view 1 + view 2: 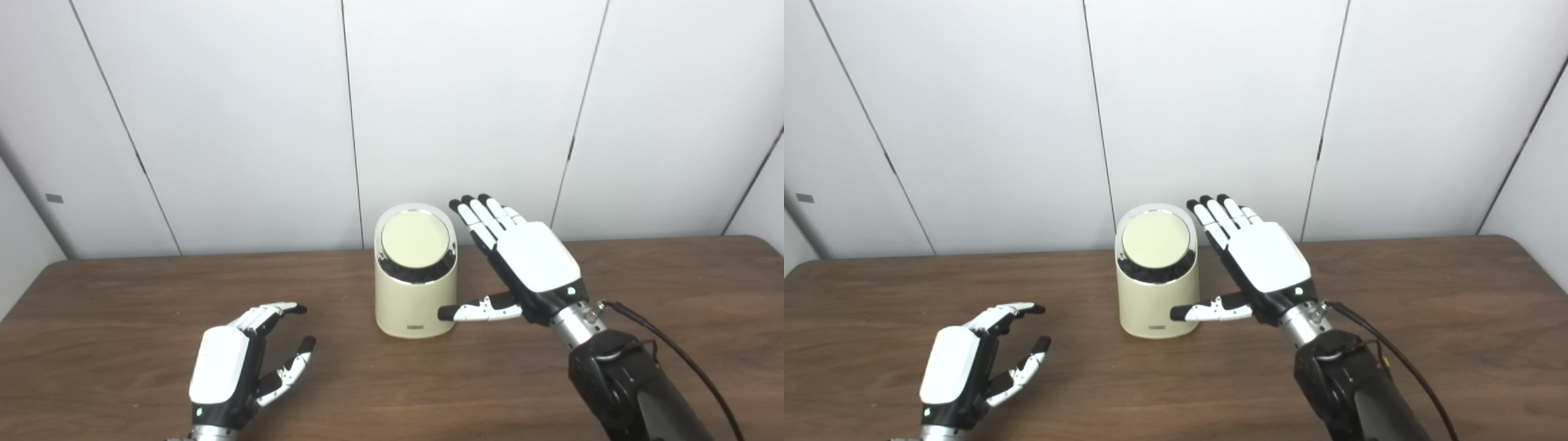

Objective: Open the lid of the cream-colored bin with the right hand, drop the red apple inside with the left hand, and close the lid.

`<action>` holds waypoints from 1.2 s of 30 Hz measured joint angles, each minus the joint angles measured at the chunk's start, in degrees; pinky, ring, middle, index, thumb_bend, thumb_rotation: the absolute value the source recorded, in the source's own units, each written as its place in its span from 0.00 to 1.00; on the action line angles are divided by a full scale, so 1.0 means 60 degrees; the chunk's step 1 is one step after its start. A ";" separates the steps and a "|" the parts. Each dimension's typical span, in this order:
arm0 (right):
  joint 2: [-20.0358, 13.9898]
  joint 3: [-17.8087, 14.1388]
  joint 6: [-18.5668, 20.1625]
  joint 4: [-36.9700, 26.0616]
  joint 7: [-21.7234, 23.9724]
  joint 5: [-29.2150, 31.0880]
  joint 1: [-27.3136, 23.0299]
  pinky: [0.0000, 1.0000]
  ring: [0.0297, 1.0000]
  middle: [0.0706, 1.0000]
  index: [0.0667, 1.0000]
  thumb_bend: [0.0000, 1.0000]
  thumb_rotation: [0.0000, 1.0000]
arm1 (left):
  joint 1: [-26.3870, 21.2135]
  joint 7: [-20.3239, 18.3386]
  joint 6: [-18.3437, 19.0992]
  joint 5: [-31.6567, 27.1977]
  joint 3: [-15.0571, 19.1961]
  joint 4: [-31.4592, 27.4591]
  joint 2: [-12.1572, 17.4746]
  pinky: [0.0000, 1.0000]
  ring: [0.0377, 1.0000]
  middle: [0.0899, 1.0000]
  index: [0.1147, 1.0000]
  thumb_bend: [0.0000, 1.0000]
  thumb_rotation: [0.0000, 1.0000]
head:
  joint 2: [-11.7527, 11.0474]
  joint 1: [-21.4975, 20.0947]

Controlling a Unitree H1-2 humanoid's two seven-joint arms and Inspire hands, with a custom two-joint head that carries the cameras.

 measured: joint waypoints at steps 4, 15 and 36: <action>0.0002 -0.0332 -0.0523 0.0130 -0.1349 0.0267 0.0228 0.91 0.96 0.99 1.00 0.53 0.88 | -0.0008 0.0112 -0.0043 0.0028 0.0011 0.0021 -0.0002 0.55 0.67 0.68 0.65 0.29 0.44 | 0.0000 -0.0029; -0.0016 -0.0938 -0.1737 0.1341 -0.3916 0.1190 0.1529 0.74 0.83 0.86 0.81 0.26 0.58 | -0.0044 0.1109 -0.0661 0.0096 0.0223 0.0126 -0.0037 0.52 0.66 0.66 0.65 0.21 0.36 | 0.0059 -0.0117; 0.0286 -0.1439 -0.3609 0.2206 -0.5559 0.3008 0.2404 0.64 0.75 0.78 0.77 0.26 0.43 | -0.0110 0.1020 -0.1507 -0.2127 0.0705 0.0441 -0.0036 0.55 0.65 0.66 0.64 0.22 0.43 | 0.0059 -0.0234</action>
